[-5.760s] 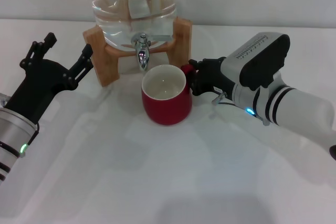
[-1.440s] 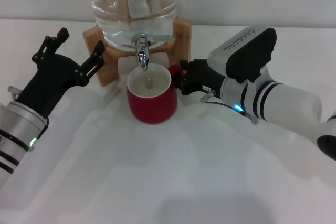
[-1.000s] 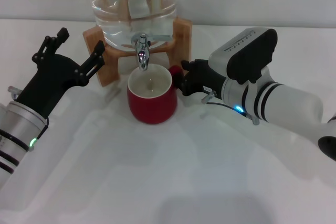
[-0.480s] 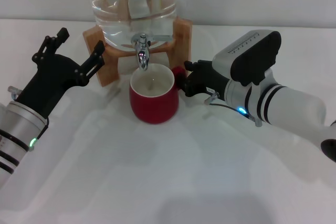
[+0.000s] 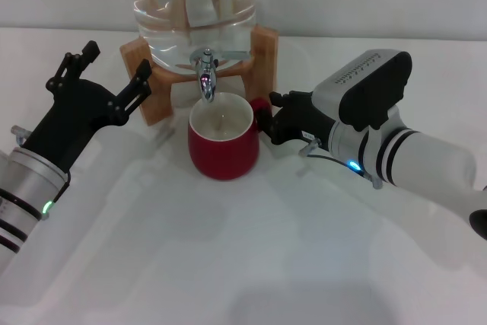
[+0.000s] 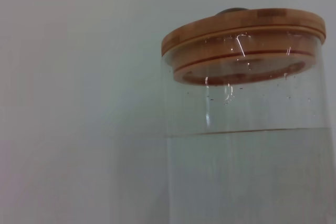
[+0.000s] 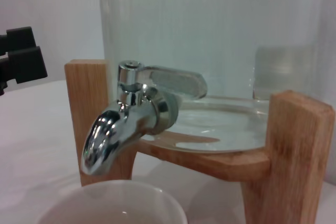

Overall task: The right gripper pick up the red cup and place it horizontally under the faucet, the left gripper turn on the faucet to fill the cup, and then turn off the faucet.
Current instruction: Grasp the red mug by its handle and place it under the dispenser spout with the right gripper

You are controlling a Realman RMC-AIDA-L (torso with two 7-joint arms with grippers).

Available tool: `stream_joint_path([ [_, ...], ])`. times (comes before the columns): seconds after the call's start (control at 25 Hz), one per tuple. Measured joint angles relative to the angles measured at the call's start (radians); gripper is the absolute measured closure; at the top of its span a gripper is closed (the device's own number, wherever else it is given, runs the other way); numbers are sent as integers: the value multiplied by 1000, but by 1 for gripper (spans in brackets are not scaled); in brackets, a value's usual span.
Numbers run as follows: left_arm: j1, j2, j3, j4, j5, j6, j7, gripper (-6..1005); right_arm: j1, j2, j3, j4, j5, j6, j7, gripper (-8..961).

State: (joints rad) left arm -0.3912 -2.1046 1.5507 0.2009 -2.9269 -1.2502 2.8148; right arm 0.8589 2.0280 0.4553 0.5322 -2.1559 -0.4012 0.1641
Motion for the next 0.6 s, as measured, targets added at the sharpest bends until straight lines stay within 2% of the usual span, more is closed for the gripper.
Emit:
stream_joint_path([
  [0.6,0,1,0,0,0,2,0,125,-24,0,1,1,-14,-15,0,626],
])
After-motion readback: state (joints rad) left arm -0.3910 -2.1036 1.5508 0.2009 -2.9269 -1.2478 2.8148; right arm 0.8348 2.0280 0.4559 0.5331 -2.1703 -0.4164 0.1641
